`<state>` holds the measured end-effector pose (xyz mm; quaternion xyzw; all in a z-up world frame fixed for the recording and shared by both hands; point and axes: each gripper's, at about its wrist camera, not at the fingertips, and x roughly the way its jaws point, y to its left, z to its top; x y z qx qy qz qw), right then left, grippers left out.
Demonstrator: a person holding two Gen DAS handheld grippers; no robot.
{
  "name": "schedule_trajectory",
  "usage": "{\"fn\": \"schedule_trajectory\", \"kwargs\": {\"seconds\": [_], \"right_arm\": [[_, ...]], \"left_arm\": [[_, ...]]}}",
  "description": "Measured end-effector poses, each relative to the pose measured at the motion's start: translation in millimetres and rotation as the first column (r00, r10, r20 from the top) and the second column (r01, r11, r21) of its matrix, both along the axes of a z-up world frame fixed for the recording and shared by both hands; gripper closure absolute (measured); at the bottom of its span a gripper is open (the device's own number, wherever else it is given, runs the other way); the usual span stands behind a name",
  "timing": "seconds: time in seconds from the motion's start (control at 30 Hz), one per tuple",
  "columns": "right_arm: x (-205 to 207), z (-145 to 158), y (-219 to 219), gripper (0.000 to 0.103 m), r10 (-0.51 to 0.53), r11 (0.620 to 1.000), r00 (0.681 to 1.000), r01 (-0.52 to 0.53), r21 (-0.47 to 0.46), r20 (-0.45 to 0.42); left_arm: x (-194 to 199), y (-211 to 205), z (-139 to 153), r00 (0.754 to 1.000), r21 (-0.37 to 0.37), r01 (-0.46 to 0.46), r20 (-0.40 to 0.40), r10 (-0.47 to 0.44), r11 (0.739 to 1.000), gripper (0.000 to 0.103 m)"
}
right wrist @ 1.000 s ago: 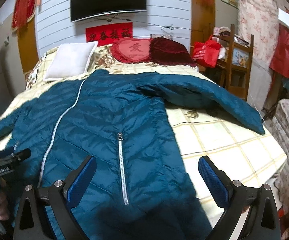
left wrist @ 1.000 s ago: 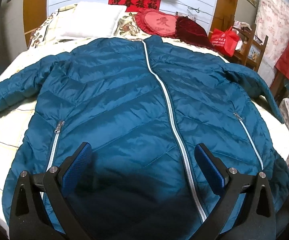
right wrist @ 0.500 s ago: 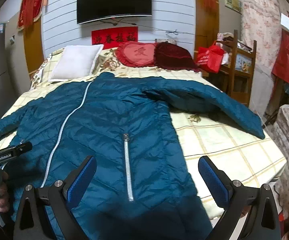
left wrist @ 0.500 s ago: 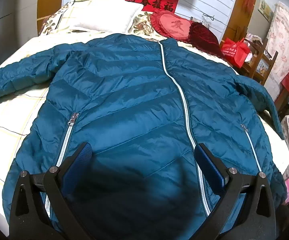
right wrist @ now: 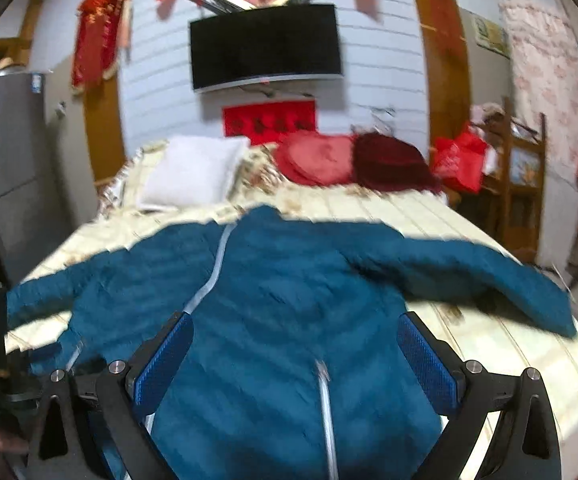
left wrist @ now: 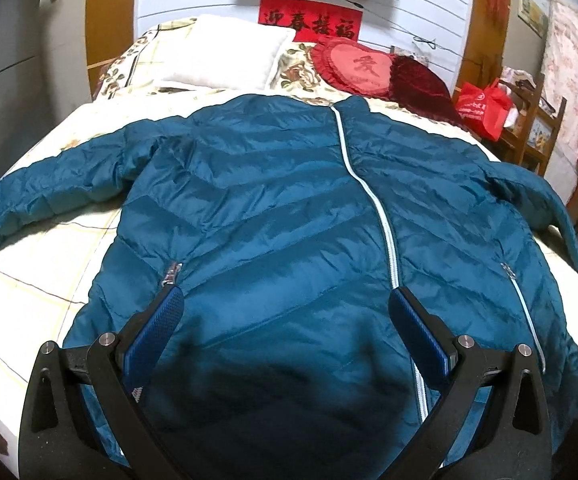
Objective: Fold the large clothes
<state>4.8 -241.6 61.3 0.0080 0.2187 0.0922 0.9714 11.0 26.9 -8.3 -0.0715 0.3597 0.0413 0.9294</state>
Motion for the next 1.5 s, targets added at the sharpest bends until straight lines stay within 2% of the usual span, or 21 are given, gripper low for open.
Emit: {"fn": "schedule_trajectory", "kwargs": {"seconds": [0.07, 0.13, 0.2, 0.27, 0.33, 0.47, 0.67, 1.03, 1.2, 1.43, 1.5], "right_arm": [[12.4, -5.5, 6.1, 0.002, -0.009, 1.0, 1.0, 0.009, -0.022, 0.028], [22.6, -25.5, 7.1, 0.002, -0.071, 0.997, 0.997, 0.071, -0.041, 0.018], [33.7, -39.4, 5.6, 0.002, -0.1, 0.994, 0.991, 0.097, -0.039, -0.09], [34.3, -40.9, 4.2, 0.002, -0.078, 0.997, 0.991, 0.078, -0.006, -0.106], [31.9, -41.2, 5.3, 0.002, -0.077, 0.997, 0.993, 0.076, -0.02, -0.089], [39.0, -53.4, 14.4, 0.002, -0.056, 0.997, 0.99, 0.047, -0.064, -0.133], [41.6, -57.9, 14.3, 0.002, -0.033, 0.998, 0.987, 0.025, -0.057, -0.154], [55.7, -81.5, 24.9, 0.002, 0.012, 0.997, 0.963, -0.031, -0.068, -0.269], [58.9, -87.6, 25.7, 0.002, 0.018, 0.998, 0.956, -0.037, -0.06, -0.292], [75.2, -114.4, 34.0, 0.002, 0.024, 0.995, 0.898, -0.064, -0.076, -0.439], [76.1, -118.1, 33.7, 0.001, 0.015, 0.995, 0.891, -0.059, -0.084, -0.453]], "left_arm": [[0.9, 2.1, -1.4, 1.0, -0.004, -0.008, -0.006, 0.008, 1.0, 0.0], [1.0, 4.0, -2.7, 1.0, -0.004, -0.017, -0.013, 0.017, 1.0, 0.0], [1.4, 5.7, -3.6, 1.0, -0.01, -0.024, -0.018, 0.023, 1.0, 0.0], [2.8, 6.8, -5.2, 0.999, -0.022, -0.024, -0.027, 0.023, 0.999, 0.0], [4.1, 6.8, -6.4, 0.999, -0.023, -0.03, -0.032, 0.029, 0.999, 0.0], [4.9, 5.5, -8.4, 0.999, -0.016, -0.025, -0.038, 0.025, 1.0, 0.0], [3.6, 5.4, -9.7, 0.999, -0.009, -0.026, -0.039, 0.026, 1.0, 0.0], [2.5, 7.4, -9.8, 0.999, -0.009, -0.024, -0.035, 0.024, 1.0, 0.0], [2.1, 7.3, -9.3, 0.999, -0.009, -0.025, -0.036, 0.024, 1.0, 0.0], [2.1, 8.0, -8.9, 0.999, -0.007, -0.024, -0.036, 0.024, 1.0, 0.0], [2.4, 8.6, -8.5, 0.999, -0.008, -0.023, -0.034, 0.023, 1.0, 0.0]]}}
